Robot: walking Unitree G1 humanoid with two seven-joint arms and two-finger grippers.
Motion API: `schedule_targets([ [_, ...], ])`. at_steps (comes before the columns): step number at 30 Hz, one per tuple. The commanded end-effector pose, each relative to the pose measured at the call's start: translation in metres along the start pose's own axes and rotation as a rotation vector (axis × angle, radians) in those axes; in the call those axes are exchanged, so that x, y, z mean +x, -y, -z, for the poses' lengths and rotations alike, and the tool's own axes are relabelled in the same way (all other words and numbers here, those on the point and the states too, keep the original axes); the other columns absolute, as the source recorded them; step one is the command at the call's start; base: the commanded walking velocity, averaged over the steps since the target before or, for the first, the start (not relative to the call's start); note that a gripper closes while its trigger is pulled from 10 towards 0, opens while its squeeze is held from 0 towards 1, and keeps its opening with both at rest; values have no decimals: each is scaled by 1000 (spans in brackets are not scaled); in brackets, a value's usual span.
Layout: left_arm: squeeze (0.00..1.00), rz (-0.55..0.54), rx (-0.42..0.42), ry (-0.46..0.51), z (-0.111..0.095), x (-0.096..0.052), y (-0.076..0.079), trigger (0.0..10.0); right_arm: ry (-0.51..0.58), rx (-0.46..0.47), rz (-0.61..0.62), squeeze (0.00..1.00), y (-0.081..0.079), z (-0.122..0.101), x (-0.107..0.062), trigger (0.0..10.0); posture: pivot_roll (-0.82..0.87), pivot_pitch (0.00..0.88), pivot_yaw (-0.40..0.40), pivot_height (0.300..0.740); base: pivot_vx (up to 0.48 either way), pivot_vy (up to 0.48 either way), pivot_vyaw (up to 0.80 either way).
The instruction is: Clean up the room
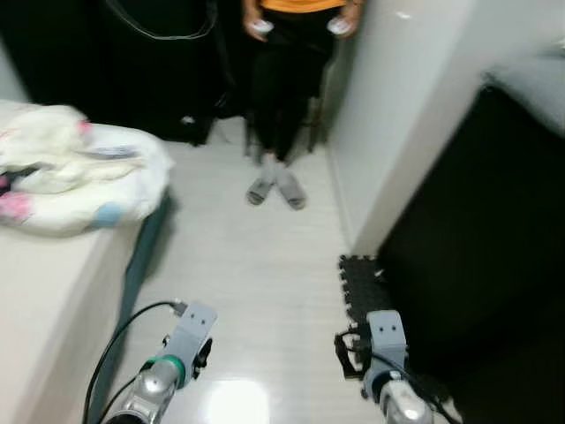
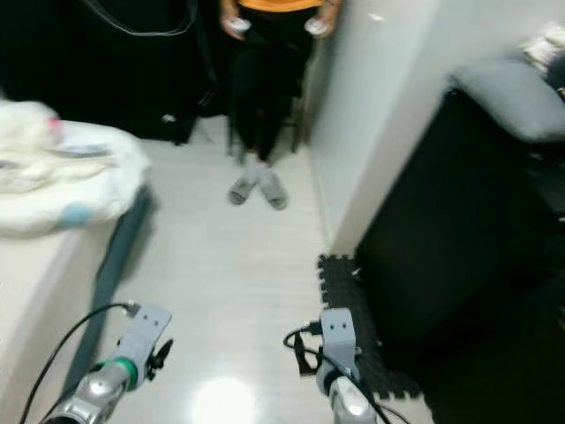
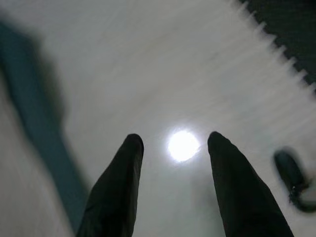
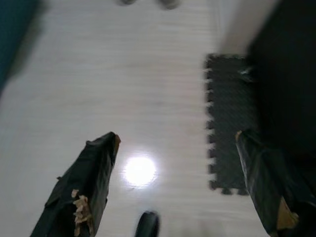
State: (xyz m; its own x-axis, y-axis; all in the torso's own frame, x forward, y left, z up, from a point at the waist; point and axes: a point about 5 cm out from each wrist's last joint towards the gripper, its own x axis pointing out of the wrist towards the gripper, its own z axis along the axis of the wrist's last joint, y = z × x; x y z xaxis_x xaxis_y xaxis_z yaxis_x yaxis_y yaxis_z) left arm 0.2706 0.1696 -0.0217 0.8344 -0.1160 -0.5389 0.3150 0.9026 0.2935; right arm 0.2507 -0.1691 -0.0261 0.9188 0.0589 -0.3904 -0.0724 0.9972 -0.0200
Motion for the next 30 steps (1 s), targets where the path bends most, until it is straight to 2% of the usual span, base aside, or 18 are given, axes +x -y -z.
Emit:
schedule_targets([
  [1, 0, 24, 6, 1, 0, 0, 7, 10000, -15, 11, 9, 0, 2, 3, -1, 10000, 20, 17, 25, 734, 428, 0, -800],
  [8, 0, 24, 7, 2, 0, 0, 7, 10000, -17, 11, 9, 0, 2, 3, -1, 10000, 20, 17, 25, 734, 429, 0, -800],
  [30, 0, 26, 9, 3, -1, 1, 8, 10000, -18, -2, -1, 0, 0, 3, -1, 10000, 20, 17, 25, 734, 428, 0, 0],
])
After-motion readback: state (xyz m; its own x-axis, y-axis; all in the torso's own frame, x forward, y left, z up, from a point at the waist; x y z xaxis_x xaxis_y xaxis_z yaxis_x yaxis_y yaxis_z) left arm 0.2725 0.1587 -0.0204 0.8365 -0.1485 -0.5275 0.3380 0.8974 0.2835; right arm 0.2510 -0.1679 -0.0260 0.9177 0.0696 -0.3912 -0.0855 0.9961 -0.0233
